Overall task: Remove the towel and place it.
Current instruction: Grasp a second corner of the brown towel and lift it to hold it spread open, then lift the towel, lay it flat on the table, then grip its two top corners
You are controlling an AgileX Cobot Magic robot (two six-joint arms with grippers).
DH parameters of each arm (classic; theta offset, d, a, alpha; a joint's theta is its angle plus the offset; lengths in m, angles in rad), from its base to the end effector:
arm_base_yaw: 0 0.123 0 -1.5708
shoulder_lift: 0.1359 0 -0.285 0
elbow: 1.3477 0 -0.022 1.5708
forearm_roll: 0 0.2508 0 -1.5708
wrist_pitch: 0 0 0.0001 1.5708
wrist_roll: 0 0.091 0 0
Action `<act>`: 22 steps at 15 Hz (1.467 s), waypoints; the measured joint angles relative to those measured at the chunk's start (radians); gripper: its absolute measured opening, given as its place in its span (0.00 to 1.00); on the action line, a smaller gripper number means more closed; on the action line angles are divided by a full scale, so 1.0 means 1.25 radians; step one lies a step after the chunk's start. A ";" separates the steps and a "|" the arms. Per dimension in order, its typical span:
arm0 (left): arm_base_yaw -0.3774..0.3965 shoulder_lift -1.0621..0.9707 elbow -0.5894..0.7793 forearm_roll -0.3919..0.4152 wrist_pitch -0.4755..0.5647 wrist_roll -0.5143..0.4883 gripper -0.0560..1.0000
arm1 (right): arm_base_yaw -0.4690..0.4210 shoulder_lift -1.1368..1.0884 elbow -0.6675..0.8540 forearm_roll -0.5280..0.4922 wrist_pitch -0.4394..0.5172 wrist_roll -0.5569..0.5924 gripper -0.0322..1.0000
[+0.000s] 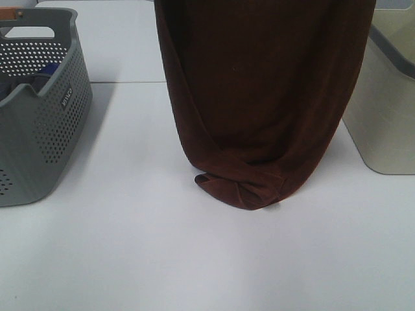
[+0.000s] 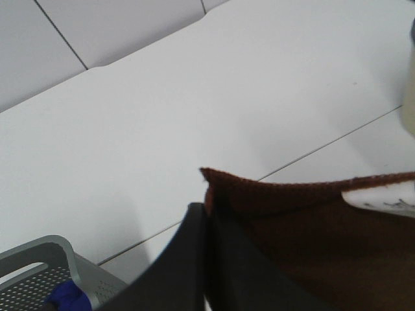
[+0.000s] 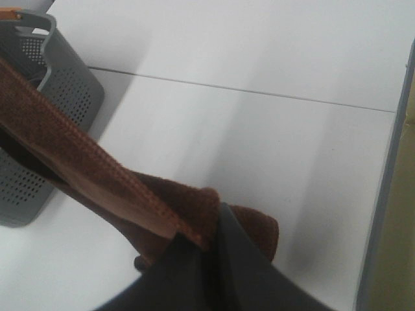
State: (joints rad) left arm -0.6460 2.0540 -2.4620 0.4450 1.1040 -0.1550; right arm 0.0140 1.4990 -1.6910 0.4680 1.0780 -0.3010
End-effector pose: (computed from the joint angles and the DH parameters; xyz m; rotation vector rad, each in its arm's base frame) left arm 0.3775 -0.2408 0.4485 0.5005 2.0289 0.0658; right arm 0.3138 0.0406 0.4407 -0.2965 2.2662 0.4457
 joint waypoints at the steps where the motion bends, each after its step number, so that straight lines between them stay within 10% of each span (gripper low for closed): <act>1: 0.011 0.038 0.000 0.017 -0.013 -0.013 0.05 | 0.000 0.034 0.000 0.000 -0.045 0.000 0.03; 8: 0.144 0.186 0.000 -0.018 -0.306 -0.108 0.05 | 0.007 0.260 -0.037 0.156 -0.375 -0.176 0.03; 15: 0.230 0.114 -0.067 0.034 -0.735 -0.108 0.05 | 0.075 0.272 -0.373 0.337 -0.446 -0.556 0.03; 20: 0.230 0.106 -0.122 0.051 -0.655 -0.106 0.05 | 0.084 0.268 -0.384 0.259 -0.417 -0.550 0.03; 22: 0.217 0.140 -0.121 -0.006 -0.426 -0.105 0.05 | 0.086 0.270 -0.291 0.128 -0.347 -0.429 0.03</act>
State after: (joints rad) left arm -0.3750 2.2290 -2.6130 0.4380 0.5720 -0.2860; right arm 0.1210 1.8360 -2.0550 0.6280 0.6440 -0.8370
